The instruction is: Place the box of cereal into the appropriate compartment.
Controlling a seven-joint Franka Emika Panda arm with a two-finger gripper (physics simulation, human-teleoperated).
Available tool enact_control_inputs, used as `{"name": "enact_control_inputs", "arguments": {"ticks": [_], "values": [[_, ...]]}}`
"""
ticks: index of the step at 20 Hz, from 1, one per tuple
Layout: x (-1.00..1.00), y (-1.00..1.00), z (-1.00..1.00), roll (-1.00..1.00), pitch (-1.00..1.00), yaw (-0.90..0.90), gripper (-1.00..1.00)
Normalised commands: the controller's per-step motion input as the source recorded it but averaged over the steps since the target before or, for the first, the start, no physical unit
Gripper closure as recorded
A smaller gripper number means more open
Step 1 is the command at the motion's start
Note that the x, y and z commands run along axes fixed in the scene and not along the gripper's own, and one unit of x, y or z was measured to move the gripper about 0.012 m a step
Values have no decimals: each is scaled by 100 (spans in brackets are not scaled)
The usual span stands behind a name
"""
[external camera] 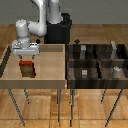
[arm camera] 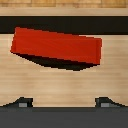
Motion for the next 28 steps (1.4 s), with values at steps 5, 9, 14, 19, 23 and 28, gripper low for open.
{"name": "enact_control_inputs", "arguments": {"ticks": [5,9,14,19,23,28], "values": [[40,0,0,0,0,0,-100],[0,0,25,0,0,0,-100],[0,0,20,0,0,0,-100],[0,0,40,0,0,0,-100],[0,0,0,0,0,4,-100],[0,0,0,0,0,68,-100]]}}
